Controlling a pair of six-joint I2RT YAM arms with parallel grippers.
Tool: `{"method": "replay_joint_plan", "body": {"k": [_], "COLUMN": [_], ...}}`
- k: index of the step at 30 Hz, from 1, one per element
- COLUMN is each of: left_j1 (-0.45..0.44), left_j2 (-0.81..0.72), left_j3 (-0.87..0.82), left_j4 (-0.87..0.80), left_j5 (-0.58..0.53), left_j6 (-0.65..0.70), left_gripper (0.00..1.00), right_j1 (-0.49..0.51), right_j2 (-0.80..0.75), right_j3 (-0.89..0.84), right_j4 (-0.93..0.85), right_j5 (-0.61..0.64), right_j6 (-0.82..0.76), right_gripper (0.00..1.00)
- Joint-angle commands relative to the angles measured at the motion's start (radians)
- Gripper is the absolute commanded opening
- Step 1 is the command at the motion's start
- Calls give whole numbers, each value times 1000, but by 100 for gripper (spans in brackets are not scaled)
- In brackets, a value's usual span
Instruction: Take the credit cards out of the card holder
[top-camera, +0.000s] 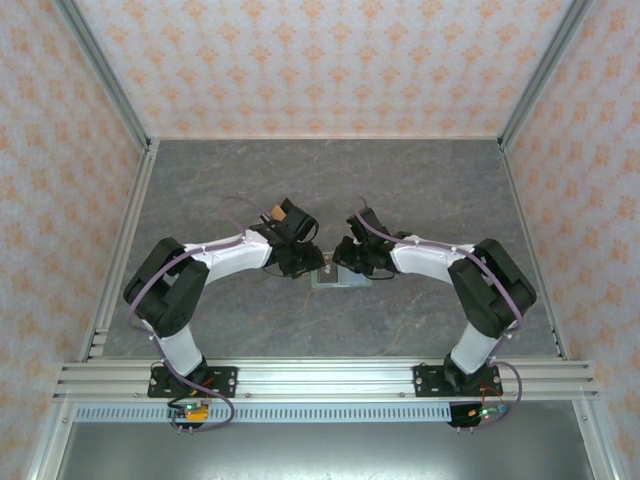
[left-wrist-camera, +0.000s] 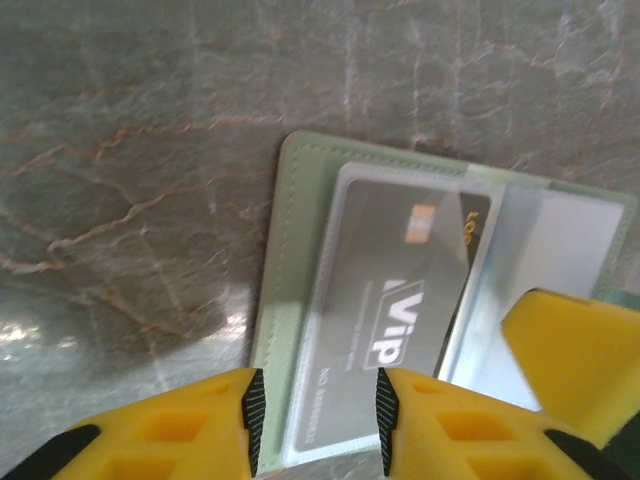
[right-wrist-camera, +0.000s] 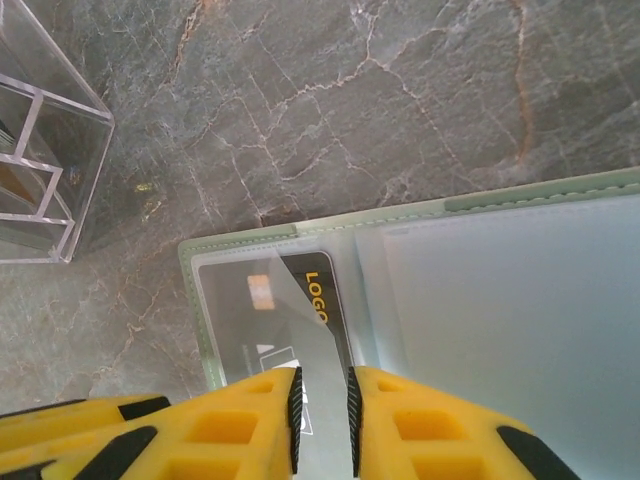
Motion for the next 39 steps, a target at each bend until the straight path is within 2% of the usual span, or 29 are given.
{"method": "replay_joint_plan", "body": {"k": [1,5,24,39], "left_j1": [-7,-7,-6,-6], "left_j2": [17,38,109,150], "left_j3": [35,42,41,44], "left_j4": [24,25,-19,-49], "left_j5": [-2,7,-14,-22], "left_j6": [-2,1,-11,5], "left_gripper": [31,25,13,8], "right_j1": [-10,-12,-19,-33], "right_j2": [13,12,62,56], "right_j3": [6,5,7,-38], "right_j4": [36,38,45,176], "right_j5": [-12,-17,12,-118], "right_j6": [-5,-8,-9,-23], "right_gripper": [23,23,18,17]}}
